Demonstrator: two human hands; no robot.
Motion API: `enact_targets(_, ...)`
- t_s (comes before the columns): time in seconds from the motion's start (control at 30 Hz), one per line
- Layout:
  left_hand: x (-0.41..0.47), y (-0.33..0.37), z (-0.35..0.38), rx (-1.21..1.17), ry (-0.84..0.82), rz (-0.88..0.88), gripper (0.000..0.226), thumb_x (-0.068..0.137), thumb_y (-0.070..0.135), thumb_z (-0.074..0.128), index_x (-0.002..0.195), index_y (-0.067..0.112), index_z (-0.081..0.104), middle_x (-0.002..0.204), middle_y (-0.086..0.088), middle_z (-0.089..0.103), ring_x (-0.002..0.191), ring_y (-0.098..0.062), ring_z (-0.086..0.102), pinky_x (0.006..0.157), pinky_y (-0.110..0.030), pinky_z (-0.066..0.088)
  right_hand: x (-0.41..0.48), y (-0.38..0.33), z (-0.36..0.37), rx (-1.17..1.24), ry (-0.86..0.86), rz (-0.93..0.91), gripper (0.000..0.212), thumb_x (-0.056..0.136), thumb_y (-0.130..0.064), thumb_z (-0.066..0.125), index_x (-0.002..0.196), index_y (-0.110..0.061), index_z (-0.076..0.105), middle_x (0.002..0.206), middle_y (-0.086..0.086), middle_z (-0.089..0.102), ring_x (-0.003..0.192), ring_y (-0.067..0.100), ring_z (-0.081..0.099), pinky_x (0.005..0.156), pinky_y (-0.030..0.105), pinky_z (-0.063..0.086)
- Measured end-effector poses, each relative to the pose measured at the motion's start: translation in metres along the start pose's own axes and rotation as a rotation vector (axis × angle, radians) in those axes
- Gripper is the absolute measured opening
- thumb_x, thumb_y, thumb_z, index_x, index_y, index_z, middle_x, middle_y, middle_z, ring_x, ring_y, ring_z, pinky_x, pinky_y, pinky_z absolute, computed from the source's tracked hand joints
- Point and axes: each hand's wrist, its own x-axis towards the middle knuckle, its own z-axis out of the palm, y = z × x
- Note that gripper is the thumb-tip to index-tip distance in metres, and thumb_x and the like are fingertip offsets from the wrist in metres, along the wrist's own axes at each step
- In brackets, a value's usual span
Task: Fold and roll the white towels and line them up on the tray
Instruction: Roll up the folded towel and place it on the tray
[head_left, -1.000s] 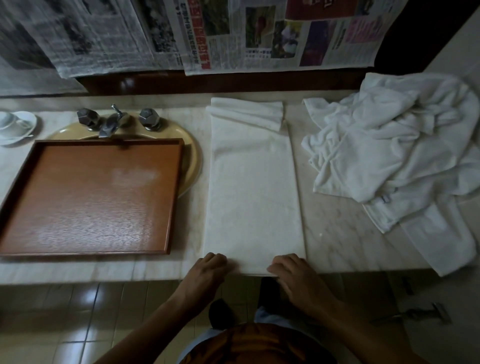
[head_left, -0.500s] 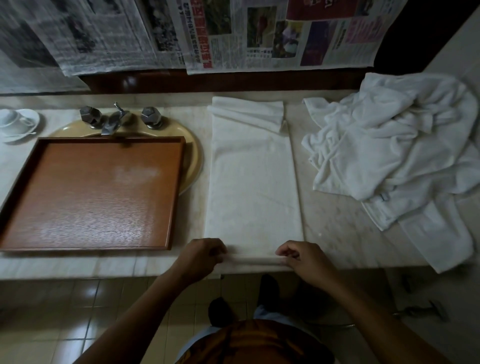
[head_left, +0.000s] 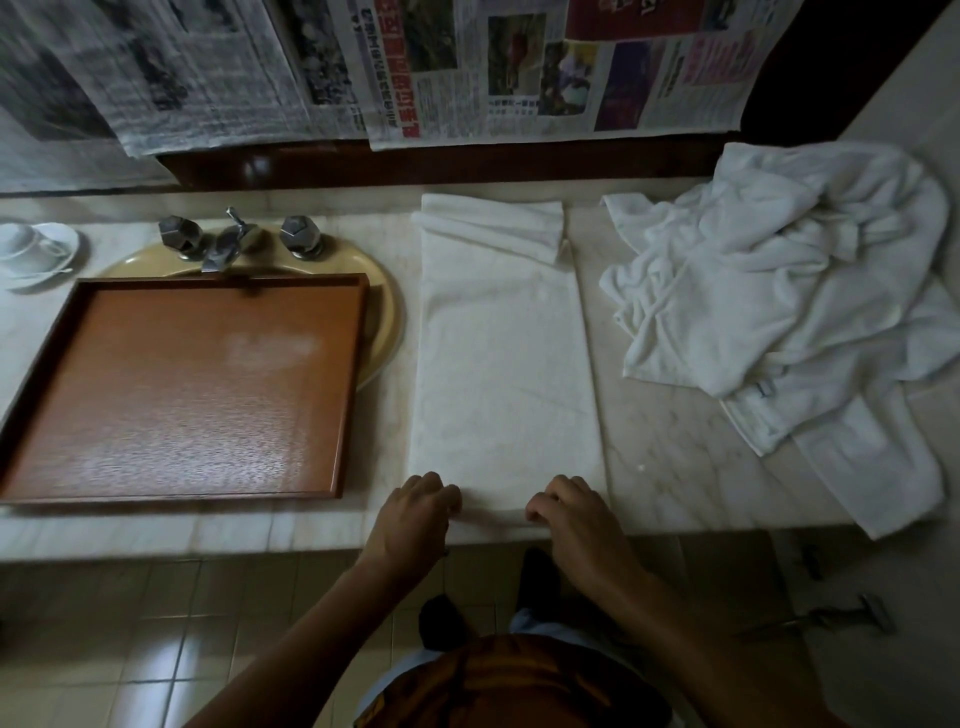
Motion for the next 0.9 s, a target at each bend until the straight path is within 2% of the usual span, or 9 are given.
enact_targets(0.13,-0.013,-0.007,0.008,0.010,0.031,0.054,0.029,0.082,0.003,0.068,0.105,0.022,0.066,0.098,0.003,0.062,0.081,-0.012,0.053,0.067,-0.027,0.049,-0.007,0.005,0.005,-0.024,0.006,-0.032,0.045,0.082,0.003,0.059,0.115,-0.027,0.065,0.112,-0.008,0.055,0.102,0.015,0.051,0.083,0.032,0.050)
enact_targets(0.23,-0.018,-0.011,0.009,0.031,0.042,0.135,0.042,0.071,0.001,0.071,0.107,0.021,0.064,0.097,0.003,0.058,0.080,-0.013,0.050,0.066,-0.026,0.044,-0.012,0.008,0.004,-0.055,0.012,-0.084,0.048,0.077,-0.002,0.058,0.117,-0.028,0.062,0.113,-0.007,0.054,0.100,0.017,0.049,0.084,0.032,0.048)
enact_targets(0.33,-0.016,-0.015,0.009,0.056,0.043,0.146,0.046,0.068,0.002,0.074,0.110,0.020,0.064,0.100,0.002,0.058,0.082,-0.015,0.050,0.069,-0.026,0.041,-0.012,0.009,0.003,-0.062,0.033,-0.097,0.051,0.075,0.001,0.064,0.118,-0.027,0.062,0.113,-0.006,0.055,0.099,0.017,0.051,0.083,0.032,0.049)
enact_targets(0.47,-0.013,-0.018,0.011,0.065,0.069,0.165,0.041,0.068,0.005,0.076,0.106,0.017,0.066,0.098,0.000,0.061,0.081,-0.016,0.052,0.068,-0.027,0.042,-0.008,0.010,0.004,-0.082,0.059,-0.106,0.048,0.078,0.002,0.070,0.115,-0.028,0.064,0.110,-0.007,0.058,0.096,0.015,0.054,0.082,0.031,0.049)
enact_targets(0.6,-0.005,-0.017,0.004,0.045,0.066,0.120,0.035,0.067,-0.003,0.074,0.097,0.016,0.071,0.092,0.001,0.067,0.078,-0.018,0.057,0.066,-0.030,0.048,-0.006,0.009,0.000,-0.074,0.021,-0.084,0.043,0.083,-0.001,0.064,0.116,-0.028,0.062,0.112,-0.008,0.057,0.099,0.017,0.054,0.085,0.033,0.047)
enact_targets(0.7,0.001,-0.017,-0.008,0.030,-0.028,0.096,0.027,0.076,0.004,0.069,0.099,0.017,0.072,0.093,0.001,0.068,0.084,-0.020,0.062,0.071,-0.028,0.045,-0.002,0.009,-0.010,-0.094,-0.072,-0.070,0.038,0.091,-0.008,0.056,0.120,-0.032,0.057,0.118,-0.011,0.054,0.108,0.015,0.051,0.092,0.034,0.038)
enact_targets(0.8,0.000,-0.019,-0.014,-0.008,-0.136,0.067,0.022,0.088,0.019,0.068,0.110,0.023,0.070,0.102,0.009,0.066,0.091,-0.007,0.058,0.074,-0.018,0.041,0.002,0.012,-0.022,-0.068,-0.176,-0.034,0.035,0.095,-0.010,0.054,0.122,-0.034,0.052,0.121,-0.015,0.052,0.113,0.011,0.048,0.099,0.034,0.033)
enact_targets(0.9,0.002,-0.022,-0.021,-0.117,-0.217,-0.013,0.020,0.089,0.024,0.072,0.108,0.028,0.070,0.101,0.014,0.067,0.087,0.000,0.062,0.075,-0.017,0.051,0.007,0.012,-0.032,-0.041,-0.247,0.003,0.037,0.095,-0.007,0.056,0.122,-0.033,0.052,0.120,-0.015,0.053,0.111,0.009,0.050,0.103,0.033,0.034)
